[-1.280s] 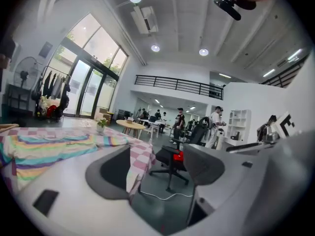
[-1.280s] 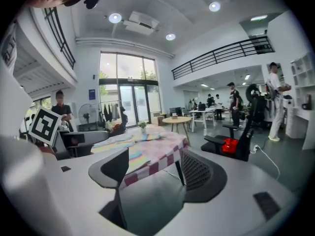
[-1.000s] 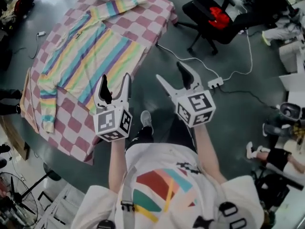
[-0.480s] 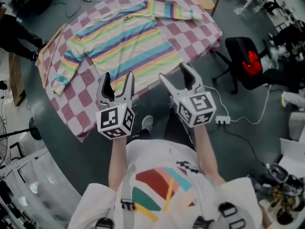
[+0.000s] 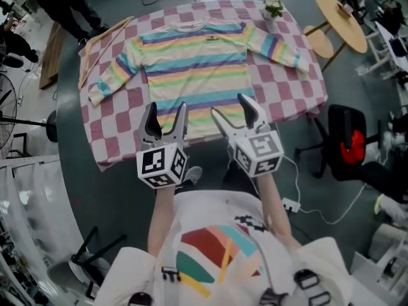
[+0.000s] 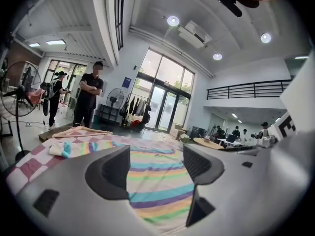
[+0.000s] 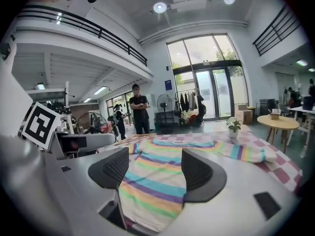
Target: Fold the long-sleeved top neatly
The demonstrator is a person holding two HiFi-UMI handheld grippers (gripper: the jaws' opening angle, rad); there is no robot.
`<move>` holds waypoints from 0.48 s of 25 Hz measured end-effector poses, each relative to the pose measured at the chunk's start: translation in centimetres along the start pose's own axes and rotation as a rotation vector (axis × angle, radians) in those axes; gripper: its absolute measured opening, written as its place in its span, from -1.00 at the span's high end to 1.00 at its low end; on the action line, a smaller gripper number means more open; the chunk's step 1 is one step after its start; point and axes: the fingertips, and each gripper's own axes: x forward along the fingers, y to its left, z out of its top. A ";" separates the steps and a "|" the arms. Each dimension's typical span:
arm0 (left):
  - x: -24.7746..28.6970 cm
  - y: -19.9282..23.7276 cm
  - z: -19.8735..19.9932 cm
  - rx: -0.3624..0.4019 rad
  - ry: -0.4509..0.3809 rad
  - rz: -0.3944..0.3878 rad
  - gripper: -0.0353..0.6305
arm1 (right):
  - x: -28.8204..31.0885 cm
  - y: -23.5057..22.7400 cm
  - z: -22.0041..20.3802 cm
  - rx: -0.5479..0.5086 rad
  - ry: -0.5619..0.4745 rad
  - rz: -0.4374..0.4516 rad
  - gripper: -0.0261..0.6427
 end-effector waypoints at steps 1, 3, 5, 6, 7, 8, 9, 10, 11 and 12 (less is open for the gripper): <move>0.5 -0.5 0.1 -0.009 -0.008 0.017 -0.05 | 0.3 -0.7 0.4 -0.011 0.001 0.020 -0.08; 1.4 -1.6 0.3 -0.026 -0.024 0.041 -0.05 | 0.7 -2.1 1.1 -0.023 0.000 0.053 -0.08; 2.3 -2.7 0.3 -0.037 -0.032 0.060 -0.05 | 0.9 -3.7 1.7 -0.027 -0.002 0.079 -0.08; 2.7 -3.3 0.3 -0.034 -0.032 0.072 -0.05 | 1.0 -4.5 2.0 -0.028 -0.004 0.089 -0.08; 3.3 -3.8 0.3 -0.028 -0.030 0.085 -0.05 | 1.1 -5.3 2.3 -0.029 -0.006 0.098 -0.08; 3.8 -4.3 0.3 -0.020 -0.029 0.099 -0.05 | 1.2 -6.2 2.6 -0.030 -0.007 0.106 -0.08; 4.3 -4.8 0.4 -0.016 -0.029 0.112 -0.05 | 1.3 -7.1 2.8 -0.031 -0.009 0.114 -0.08; 4.8 -5.3 0.4 -0.016 -0.033 0.124 -0.05 | 1.3 -7.9 2.9 -0.032 -0.010 0.123 -0.08; 5.3 -5.8 0.4 -0.019 -0.038 0.137 -0.05 | 1.3 -8.7 3.1 -0.033 -0.010 0.132 -0.08; 5.7 -6.3 0.5 -0.024 -0.044 0.149 -0.05 | 1.3 -9.4 3.1 -0.034 -0.010 0.142 -0.08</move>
